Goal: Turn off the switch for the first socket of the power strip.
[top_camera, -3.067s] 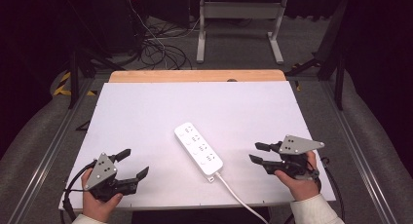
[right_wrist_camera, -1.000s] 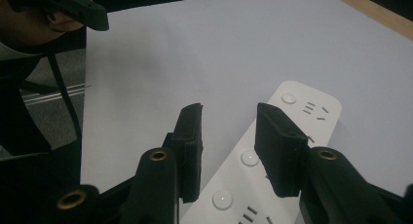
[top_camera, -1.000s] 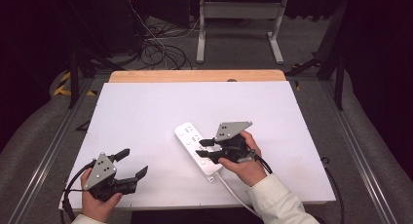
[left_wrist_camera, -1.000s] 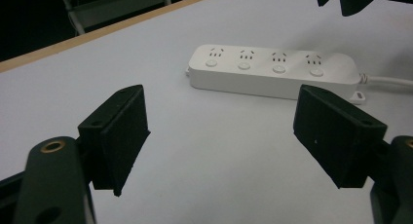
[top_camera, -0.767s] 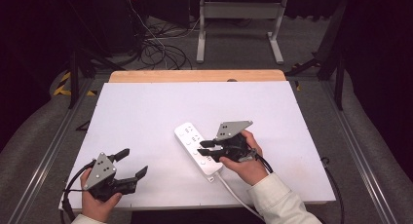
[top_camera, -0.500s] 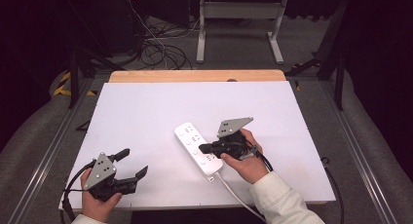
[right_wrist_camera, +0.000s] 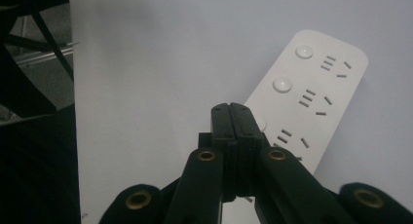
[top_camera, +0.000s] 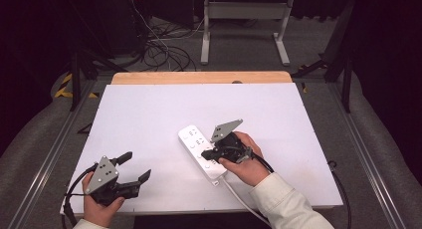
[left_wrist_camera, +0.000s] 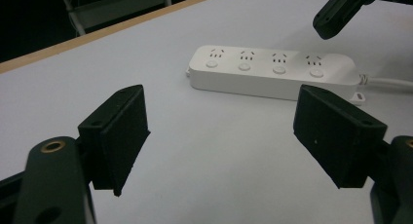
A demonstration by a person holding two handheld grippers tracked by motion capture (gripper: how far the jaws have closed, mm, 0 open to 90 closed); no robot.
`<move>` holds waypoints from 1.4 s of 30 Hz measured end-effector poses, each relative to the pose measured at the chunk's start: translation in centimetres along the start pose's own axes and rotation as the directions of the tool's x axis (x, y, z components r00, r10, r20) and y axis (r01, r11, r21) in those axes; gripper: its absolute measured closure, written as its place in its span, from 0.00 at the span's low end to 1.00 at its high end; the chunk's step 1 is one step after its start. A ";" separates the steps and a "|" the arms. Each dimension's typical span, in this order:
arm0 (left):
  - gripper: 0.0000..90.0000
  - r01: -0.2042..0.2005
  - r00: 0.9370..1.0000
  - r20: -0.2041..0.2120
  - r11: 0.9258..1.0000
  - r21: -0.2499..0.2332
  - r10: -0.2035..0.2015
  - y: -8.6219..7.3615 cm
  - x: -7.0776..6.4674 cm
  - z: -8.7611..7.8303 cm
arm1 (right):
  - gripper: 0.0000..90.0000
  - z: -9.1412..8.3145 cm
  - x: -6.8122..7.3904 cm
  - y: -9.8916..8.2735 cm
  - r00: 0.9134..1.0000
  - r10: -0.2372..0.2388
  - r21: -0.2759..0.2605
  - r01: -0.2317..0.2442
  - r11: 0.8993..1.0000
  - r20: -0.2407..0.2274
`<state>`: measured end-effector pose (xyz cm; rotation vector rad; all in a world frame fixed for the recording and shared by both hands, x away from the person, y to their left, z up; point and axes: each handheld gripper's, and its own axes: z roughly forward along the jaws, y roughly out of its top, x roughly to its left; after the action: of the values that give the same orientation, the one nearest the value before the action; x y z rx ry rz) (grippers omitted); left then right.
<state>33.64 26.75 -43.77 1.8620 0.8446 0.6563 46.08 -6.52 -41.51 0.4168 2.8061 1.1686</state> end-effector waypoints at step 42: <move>0.23 -0.010 1.000 0.000 1.000 0.006 0.010 0.0 0.1 0.1 | 1.00 3.0 0.2 0.3 0.999 -0.039 0.255 0.034 0.966 0.014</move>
<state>33.75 26.75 -43.79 1.8729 0.8388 0.6600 46.47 -4.22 -43.46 0.3875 2.9433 0.7928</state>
